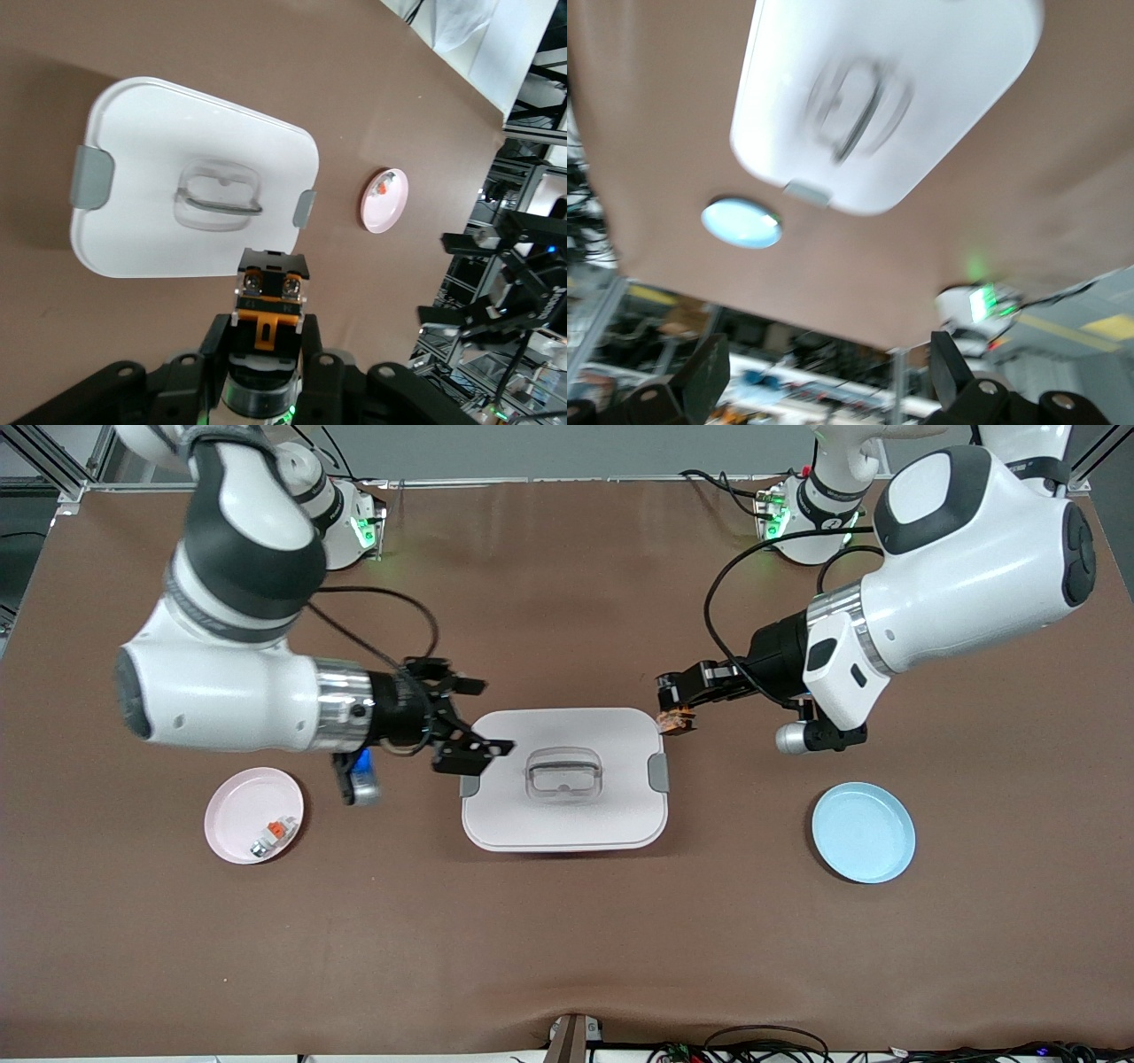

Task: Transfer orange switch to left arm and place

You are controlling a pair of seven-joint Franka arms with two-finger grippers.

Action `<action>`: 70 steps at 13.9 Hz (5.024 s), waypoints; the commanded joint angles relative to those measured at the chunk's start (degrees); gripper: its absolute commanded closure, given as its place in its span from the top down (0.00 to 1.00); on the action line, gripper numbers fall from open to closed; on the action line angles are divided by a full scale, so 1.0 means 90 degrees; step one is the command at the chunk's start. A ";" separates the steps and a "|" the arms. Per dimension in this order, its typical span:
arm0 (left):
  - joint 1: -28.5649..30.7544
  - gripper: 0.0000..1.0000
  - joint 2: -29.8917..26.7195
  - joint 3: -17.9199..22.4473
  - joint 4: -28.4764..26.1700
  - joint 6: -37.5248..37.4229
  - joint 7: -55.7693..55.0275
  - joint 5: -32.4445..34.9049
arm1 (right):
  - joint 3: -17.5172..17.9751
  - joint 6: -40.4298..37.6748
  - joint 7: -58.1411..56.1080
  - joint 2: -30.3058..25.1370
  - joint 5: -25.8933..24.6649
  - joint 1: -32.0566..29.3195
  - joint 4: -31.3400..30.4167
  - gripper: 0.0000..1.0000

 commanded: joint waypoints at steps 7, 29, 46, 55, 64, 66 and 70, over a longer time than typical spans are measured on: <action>0.0644 0.00 0.0071 0.0001 -0.0175 -0.0628 -0.0179 0.2865 | 0.0094 -0.1399 -0.3360 -0.0267 -0.2265 -0.1023 -0.0033 1.00; 0.1904 0.29 0.2874 0.0197 -0.0966 0.1471 -0.1097 0.6277 | 0.0085 0.0550 -0.8785 -0.2199 -0.5549 -0.2528 -0.2501 1.00; 0.2158 1.00 0.0317 -0.0204 -0.0634 -0.0187 0.0991 0.6150 | 0.0055 -0.0083 -0.8677 -0.2962 -0.5432 -0.3007 -0.2475 1.00; 0.2773 1.00 -0.1079 -0.0175 -0.0643 -0.1008 0.3229 0.4424 | 0.0036 -0.0864 -0.8405 -0.3157 -0.5034 -0.3046 -0.2113 1.00; 0.0001 1.00 -0.2456 0.2423 -0.1716 -0.1429 0.3688 0.3650 | 0.0153 -0.0903 -0.8335 -0.3158 -0.4973 -0.2968 -0.2055 1.00; -0.0097 1.00 -0.2633 0.2452 -0.1845 -0.1594 0.3688 0.3650 | 0.0143 -0.1039 -0.8277 -0.3177 -0.4973 -0.2978 -0.2035 1.00; -0.0157 1.00 -0.2712 0.2589 -0.1621 -0.1956 0.3727 0.3670 | 0.0153 -0.1254 -0.8257 -0.3187 -0.4963 -0.2959 -0.2035 1.00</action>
